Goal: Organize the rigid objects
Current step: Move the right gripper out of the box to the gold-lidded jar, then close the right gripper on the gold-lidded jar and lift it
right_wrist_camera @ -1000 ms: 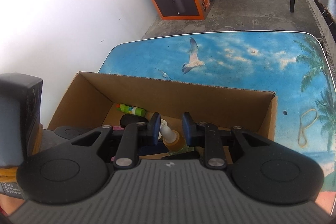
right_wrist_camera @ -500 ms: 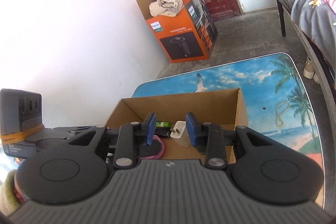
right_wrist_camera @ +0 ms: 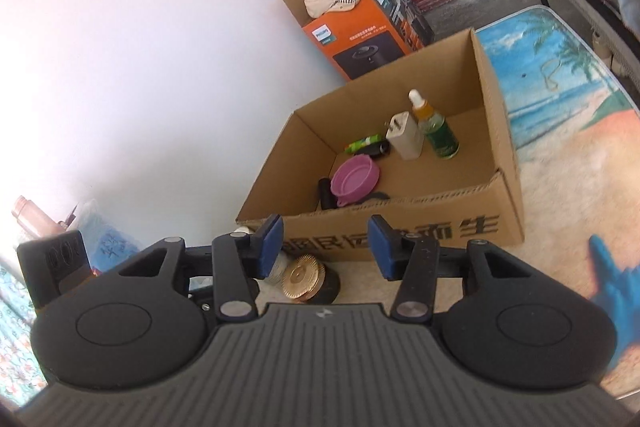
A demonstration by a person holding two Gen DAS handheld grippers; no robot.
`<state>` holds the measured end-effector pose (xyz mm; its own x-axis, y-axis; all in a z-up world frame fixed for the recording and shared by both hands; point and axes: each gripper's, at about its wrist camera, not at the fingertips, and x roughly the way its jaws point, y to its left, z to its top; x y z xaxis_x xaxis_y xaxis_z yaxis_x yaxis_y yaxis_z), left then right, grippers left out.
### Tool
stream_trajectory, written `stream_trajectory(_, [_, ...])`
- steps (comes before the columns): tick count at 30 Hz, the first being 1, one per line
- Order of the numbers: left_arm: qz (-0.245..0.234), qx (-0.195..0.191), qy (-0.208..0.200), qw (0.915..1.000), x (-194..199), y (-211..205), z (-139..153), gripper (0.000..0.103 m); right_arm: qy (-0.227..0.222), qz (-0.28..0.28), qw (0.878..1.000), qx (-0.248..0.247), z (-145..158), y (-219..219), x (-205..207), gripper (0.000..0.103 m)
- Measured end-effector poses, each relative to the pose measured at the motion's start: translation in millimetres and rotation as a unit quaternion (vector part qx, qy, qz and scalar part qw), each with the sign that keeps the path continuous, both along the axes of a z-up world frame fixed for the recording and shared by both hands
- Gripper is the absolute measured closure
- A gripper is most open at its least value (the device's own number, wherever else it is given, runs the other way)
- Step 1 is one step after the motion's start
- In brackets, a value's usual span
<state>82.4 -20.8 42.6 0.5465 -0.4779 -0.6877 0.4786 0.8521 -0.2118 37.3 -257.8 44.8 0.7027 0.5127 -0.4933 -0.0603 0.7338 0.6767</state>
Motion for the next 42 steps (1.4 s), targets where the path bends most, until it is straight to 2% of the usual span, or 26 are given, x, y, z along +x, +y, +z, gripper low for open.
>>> stream_trajectory(6, [0.031, 0.04, 0.015, 0.9986, -6.0, 9.3, -48.3, 0.008, 0.049, 0.037, 0.998, -0.008, -34.8, 50.1, 30.1, 0.057])
stream_trajectory(11, [0.039, 0.072, -0.02, 0.9964, -3.2, 10.2, -74.2, 0.01, 0.073, 0.067, 0.995, -0.031, -57.4, 91.2, 63.2, 0.057])
stream_trajectory(13, [0.037, 0.08, -0.025, 0.9958, 1.6, 8.2, -82.1, 0.016, 0.079, 0.073, 0.993, -0.049, -64.1, 104.2, 72.9, 0.057])
stream_trajectory(16, [0.037, 0.073, -0.02, 0.9964, 9.0, 8.5, -90.5, 0.026, 0.086, 0.076, 0.991, -0.072, -71.7, 118.9, 89.4, 0.059])
stream_trajectory(24, [0.038, 0.053, -0.024, 0.9976, 15.0, 15.4, -93.4, 0.032, 0.09, 0.087, 0.987, -0.096, -78.1, 135.3, 104.8, 0.066])
stream_trajectory(31, [0.007, 0.04, -0.023, 0.9989, 9.4, 5.9, -87.8, 0.032, 0.101, 0.074, 0.986, -0.109, -74.2, 124.5, 89.1, 0.065])
stream_trajectory(42, [-0.078, 0.032, -0.027, 0.996, -9.0, -48.2, -77.1, 0.032, 0.118, 0.007, 0.988, -0.097, -76.7, 61.3, 32.9, 0.064])
